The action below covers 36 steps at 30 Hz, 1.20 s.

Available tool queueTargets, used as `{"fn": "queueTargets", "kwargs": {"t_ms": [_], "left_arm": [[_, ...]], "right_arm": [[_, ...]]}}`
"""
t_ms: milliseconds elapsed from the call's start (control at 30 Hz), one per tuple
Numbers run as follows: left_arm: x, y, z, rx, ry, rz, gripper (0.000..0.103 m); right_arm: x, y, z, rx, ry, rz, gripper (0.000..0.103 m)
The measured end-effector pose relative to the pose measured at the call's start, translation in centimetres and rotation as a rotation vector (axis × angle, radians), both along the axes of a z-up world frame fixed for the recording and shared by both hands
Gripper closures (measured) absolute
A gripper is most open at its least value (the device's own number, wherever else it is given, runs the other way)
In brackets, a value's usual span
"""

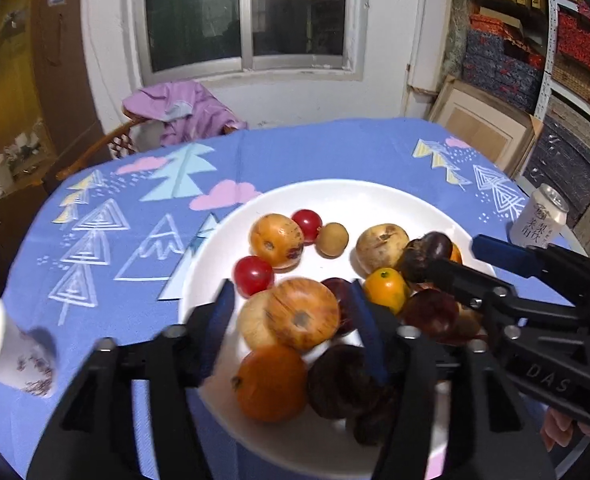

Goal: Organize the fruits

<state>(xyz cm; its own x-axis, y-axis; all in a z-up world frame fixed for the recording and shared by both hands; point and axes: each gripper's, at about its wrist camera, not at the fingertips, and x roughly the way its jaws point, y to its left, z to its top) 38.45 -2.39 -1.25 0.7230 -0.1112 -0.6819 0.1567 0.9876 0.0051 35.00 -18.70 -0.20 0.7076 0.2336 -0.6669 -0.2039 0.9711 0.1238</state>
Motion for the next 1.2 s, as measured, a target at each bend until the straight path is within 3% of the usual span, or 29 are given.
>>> {"fn": "queueTargets", "kwargs": {"t_ms": [100,133,200,300,533,767,1200], "left_arm": [[-2.3,0.7,1.4,-0.013,-0.040,0.026,0.015],[-3.4,0.9,1.9,-0.018,-0.052,0.033,0.012],[-5.3,1.2,2.5,-0.019,-0.068,0.034,0.011],[-9.1,1.4,3.1,-0.002,-0.099,0.037,0.007],[-16.6,2.0,3.0,0.019,-0.132,0.069,0.004],[-20.7,3.0,2.6,-0.005,-0.168,0.103,0.004],[-20.1,3.3,2.0,-0.007,-0.145,0.109,0.004]], "right_arm": [[-2.2,-0.8,1.4,0.010,-0.033,-0.010,0.044],[-3.0,-1.2,1.9,0.016,-0.045,-0.018,0.042],[-5.1,-1.9,2.6,0.030,-0.066,-0.030,0.042],[-8.5,-2.6,3.1,0.042,-0.081,-0.052,0.022],[-16.0,-3.4,2.3,-0.007,-0.161,-0.107,0.005],[-19.5,-2.7,0.9,-0.155,-0.247,-0.153,0.003],[-20.3,-1.7,-0.2,-0.164,-0.217,-0.100,0.003]]}}
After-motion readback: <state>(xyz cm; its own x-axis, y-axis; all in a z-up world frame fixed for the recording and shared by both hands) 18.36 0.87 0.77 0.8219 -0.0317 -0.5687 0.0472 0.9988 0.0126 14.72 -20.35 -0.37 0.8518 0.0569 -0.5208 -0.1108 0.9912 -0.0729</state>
